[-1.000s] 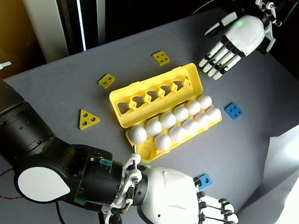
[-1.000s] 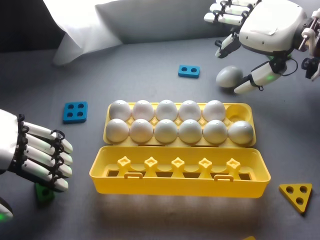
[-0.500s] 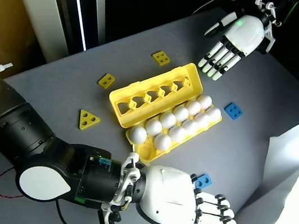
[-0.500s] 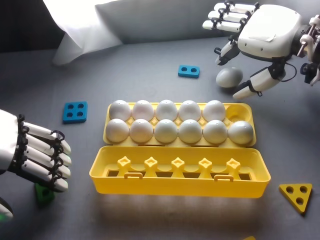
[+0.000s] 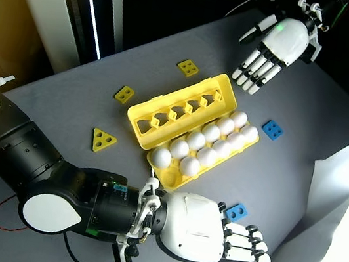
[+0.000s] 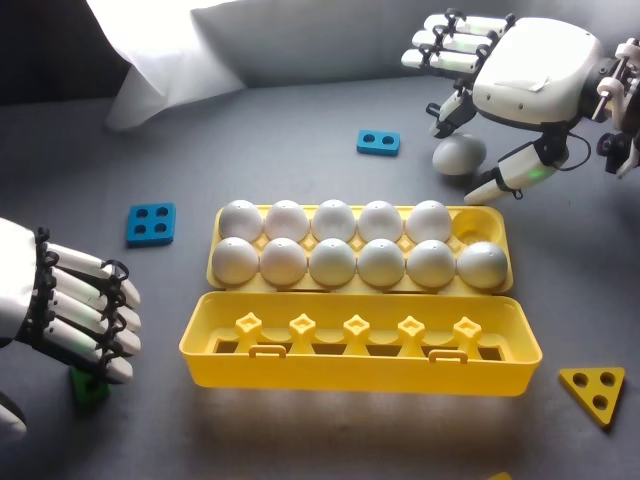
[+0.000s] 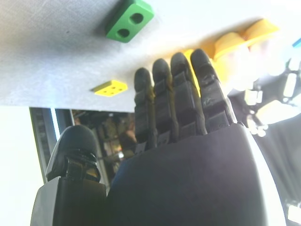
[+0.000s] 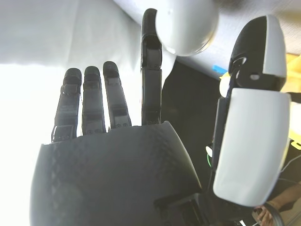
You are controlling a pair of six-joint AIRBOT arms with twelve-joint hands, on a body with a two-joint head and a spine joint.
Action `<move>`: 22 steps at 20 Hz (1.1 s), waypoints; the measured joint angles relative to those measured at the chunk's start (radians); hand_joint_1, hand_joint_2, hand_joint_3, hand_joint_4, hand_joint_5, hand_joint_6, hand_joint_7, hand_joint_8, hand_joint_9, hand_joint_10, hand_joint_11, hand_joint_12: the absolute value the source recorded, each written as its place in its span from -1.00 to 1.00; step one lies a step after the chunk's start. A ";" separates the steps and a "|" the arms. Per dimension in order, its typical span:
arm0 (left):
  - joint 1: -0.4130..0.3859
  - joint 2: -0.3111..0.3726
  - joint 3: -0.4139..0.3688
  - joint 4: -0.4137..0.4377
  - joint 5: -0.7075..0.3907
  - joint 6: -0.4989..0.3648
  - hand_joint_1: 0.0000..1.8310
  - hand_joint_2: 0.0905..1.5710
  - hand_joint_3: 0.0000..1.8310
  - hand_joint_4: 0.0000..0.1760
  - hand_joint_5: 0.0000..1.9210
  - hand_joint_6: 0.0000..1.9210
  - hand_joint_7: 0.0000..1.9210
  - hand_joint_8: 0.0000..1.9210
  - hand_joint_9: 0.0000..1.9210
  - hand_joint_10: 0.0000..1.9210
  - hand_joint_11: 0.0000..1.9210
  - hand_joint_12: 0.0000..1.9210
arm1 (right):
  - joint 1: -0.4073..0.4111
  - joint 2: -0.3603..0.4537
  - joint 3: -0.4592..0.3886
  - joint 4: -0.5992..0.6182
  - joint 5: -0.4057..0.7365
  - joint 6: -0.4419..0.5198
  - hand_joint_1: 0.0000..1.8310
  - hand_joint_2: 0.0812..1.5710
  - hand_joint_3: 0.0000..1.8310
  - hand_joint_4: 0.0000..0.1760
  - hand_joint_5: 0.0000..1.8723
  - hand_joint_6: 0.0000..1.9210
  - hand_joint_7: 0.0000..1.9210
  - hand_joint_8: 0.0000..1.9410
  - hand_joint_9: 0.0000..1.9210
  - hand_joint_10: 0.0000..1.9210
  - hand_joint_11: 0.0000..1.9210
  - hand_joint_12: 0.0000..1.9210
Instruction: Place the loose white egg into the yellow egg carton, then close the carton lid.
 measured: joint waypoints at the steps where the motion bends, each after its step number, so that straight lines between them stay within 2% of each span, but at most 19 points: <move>1: 0.000 0.000 0.000 0.000 0.000 0.000 -1.00 0.67 -1.00 -1.00 -0.61 -1.00 -0.67 -1.00 -0.73 -1.00 -1.00 -0.49 | 0.000 0.000 0.000 0.002 0.000 0.000 -0.34 -0.01 -1.00 0.87 -0.07 -0.99 -0.92 -1.00 -1.00 -1.00 -1.00 -1.00; 2: 0.000 0.000 0.000 0.001 0.000 -0.002 -1.00 0.67 -1.00 -1.00 -0.61 -1.00 -0.67 -1.00 -0.73 -1.00 -1.00 -0.49 | 0.000 0.000 0.002 0.000 0.000 0.000 -0.34 -0.01 -1.00 0.87 -0.07 -0.99 -0.92 -1.00 -1.00 -1.00 -1.00 -1.00; 3: 0.000 0.000 0.000 0.001 0.000 -0.003 -1.00 0.67 -1.00 -1.00 -0.58 -0.99 -0.66 -0.99 -0.72 -0.99 -1.00 -0.48 | 0.000 0.000 0.005 -0.001 0.000 0.000 -0.34 -0.02 -1.00 0.97 -0.07 -0.99 -0.92 -1.00 -1.00 -1.00 -1.00 -1.00; 4: 0.000 0.000 0.000 0.001 0.000 -0.003 -1.00 0.67 -1.00 -1.00 -0.60 -1.00 -0.67 -1.00 -0.74 -1.00 -1.00 -0.52 | 0.000 0.000 0.007 0.000 0.000 0.000 -0.32 -0.02 -1.00 0.74 -0.07 -1.00 -0.92 -1.00 -1.00 -1.00 -1.00 -1.00; 6: 0.000 -0.001 0.000 0.001 0.000 -0.003 -1.00 0.66 -1.00 -1.00 -0.60 -1.00 -0.66 -1.00 -0.71 -1.00 -1.00 -0.45 | 0.000 0.000 0.012 0.000 0.003 0.000 -0.31 -0.02 -1.00 0.69 -0.07 -1.00 -0.92 -1.00 -1.00 -1.00 -1.00 -1.00; 8: 0.000 -0.001 0.000 0.002 0.000 -0.003 -1.00 0.66 -1.00 -1.00 -0.61 -1.00 -0.67 -1.00 -0.72 -1.00 -1.00 -0.46 | 0.000 0.000 0.013 0.000 0.007 0.000 -0.31 -0.03 -1.00 0.64 -0.07 -1.00 -0.91 -0.99 -1.00 -1.00 -1.00 -1.00; 9: 0.000 -0.001 0.000 0.001 0.000 -0.003 -1.00 0.67 -1.00 -1.00 -0.60 -1.00 -0.67 -1.00 -0.72 -1.00 -1.00 -0.46 | 0.000 0.000 0.013 0.000 0.010 0.000 -0.34 -0.02 -1.00 0.79 -0.06 -0.99 -0.91 -0.99 -1.00 -1.00 -1.00 -1.00; 11: 0.000 -0.001 0.000 0.001 0.000 -0.003 -1.00 0.67 -1.00 -1.00 -0.65 -1.00 -0.72 -1.00 -0.77 -1.00 -1.00 -0.57 | 0.000 0.000 0.012 0.000 0.016 0.000 -0.35 -0.01 -1.00 0.88 -0.05 -0.99 -0.92 -1.00 -1.00 -1.00 -1.00 -1.00; 14: 0.000 -0.001 0.000 0.001 0.000 -0.003 -1.00 0.69 -1.00 -1.00 -0.62 -0.99 -0.67 -0.99 -0.73 -0.99 -1.00 -0.50 | -0.002 0.000 0.012 0.000 0.021 0.000 -0.36 -0.02 -1.00 1.00 -0.07 -0.99 -0.92 -1.00 -1.00 -1.00 -1.00 -1.00; 17: 0.000 -0.001 0.000 0.001 0.000 -0.004 -1.00 0.68 -1.00 -1.00 -0.61 -1.00 -0.66 -1.00 -0.72 -1.00 -1.00 -0.44 | -0.004 0.000 0.013 -0.001 0.023 -0.001 -0.34 -0.02 -1.00 0.76 -0.07 -1.00 -0.91 -0.99 -1.00 -1.00 -1.00 -1.00; 19: 0.000 -0.001 0.000 0.001 0.000 -0.004 -1.00 0.68 -1.00 -1.00 -0.59 -0.99 -0.64 -0.99 -0.69 -0.99 -1.00 -0.41 | -0.004 0.000 0.012 -0.001 0.023 -0.001 -0.34 -0.03 -1.00 0.83 -0.06 -0.99 -0.91 -0.99 -1.00 -1.00 -1.00 -1.00; 20: 0.000 -0.001 0.000 0.001 0.000 -0.004 -1.00 0.67 -1.00 -1.00 -0.61 -1.00 -0.67 -1.00 -0.73 -0.99 -1.00 -0.48 | -0.005 0.000 0.013 0.000 0.023 -0.001 -0.34 -0.03 -1.00 0.72 -0.05 -0.99 -0.90 -0.99 -1.00 -1.00 -1.00 -1.00; 21: 0.000 -0.001 0.000 0.001 0.000 -0.004 -1.00 0.68 -1.00 -1.00 -0.59 -0.99 -0.66 -0.99 -0.71 -0.99 -1.00 -0.44 | -0.005 0.000 0.013 0.000 0.023 -0.001 -0.36 -0.02 -1.00 0.89 -0.07 -1.00 -0.91 -1.00 -1.00 -1.00 -1.00 -1.00; 22: 0.000 -0.001 0.000 0.001 0.000 -0.006 -1.00 0.68 -1.00 -1.00 -0.59 -0.99 -0.65 -0.99 -0.70 -0.99 -1.00 -0.42 | -0.006 0.000 0.013 -0.001 0.023 0.000 -0.35 -0.02 -1.00 0.82 -0.06 -0.99 -0.91 -1.00 -1.00 -1.00 -1.00 -1.00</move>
